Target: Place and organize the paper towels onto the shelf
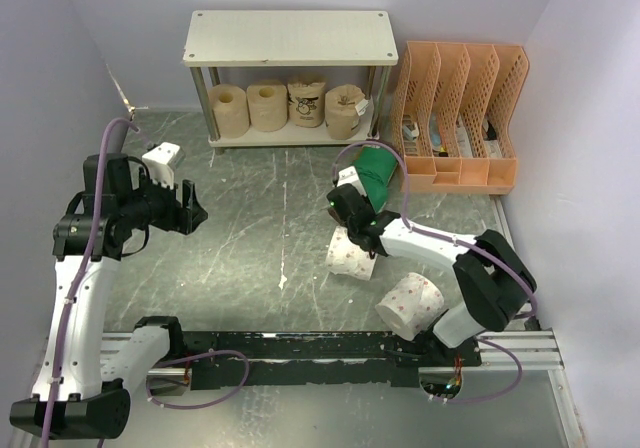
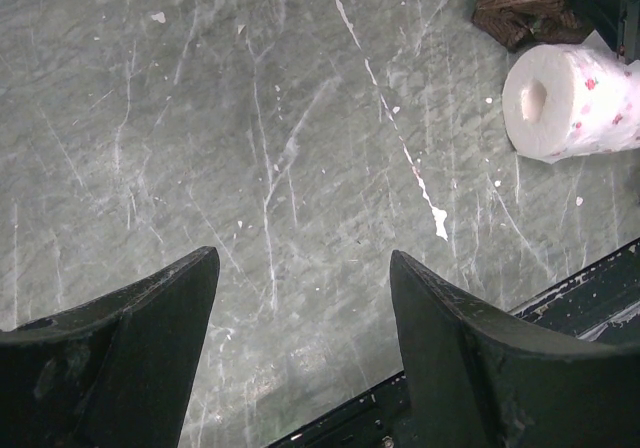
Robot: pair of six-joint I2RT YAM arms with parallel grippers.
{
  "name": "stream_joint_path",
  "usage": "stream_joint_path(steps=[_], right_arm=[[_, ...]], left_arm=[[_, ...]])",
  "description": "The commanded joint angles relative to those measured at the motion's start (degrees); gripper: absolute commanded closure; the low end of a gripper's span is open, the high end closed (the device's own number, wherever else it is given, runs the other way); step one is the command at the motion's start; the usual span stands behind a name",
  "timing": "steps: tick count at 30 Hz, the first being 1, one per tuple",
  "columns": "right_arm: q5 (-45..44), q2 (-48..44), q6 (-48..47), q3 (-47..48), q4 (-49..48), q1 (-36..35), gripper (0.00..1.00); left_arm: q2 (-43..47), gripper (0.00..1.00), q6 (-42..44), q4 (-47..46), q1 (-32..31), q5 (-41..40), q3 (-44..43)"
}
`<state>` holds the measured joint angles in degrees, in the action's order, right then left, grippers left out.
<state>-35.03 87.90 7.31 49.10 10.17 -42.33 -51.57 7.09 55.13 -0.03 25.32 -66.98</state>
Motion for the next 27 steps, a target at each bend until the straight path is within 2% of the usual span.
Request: stream_joint_path(steps=[1,12,19,27], right_arm=[[4.01,-1.19,0.1,-2.22,-0.42,0.39,1.0],[12.31,-19.05,9.04,-3.85,-3.01,0.49,1.0],[15.46,-18.03,11.61,-1.29,-1.03,0.47,1.0],[28.8,-19.14,28.53,-8.58,-17.4,3.55,1.0]], left_arm=[[-0.49,0.2,0.37,-0.73,0.65,0.43,-0.12],[-2.2,0.21,0.09,-1.96,0.65,-0.18,0.98],[-2.57,0.2,0.05,-2.0,0.64,-0.22,0.97],[-2.24,0.2,-0.06,-2.04,0.6,-0.66,1.07]])
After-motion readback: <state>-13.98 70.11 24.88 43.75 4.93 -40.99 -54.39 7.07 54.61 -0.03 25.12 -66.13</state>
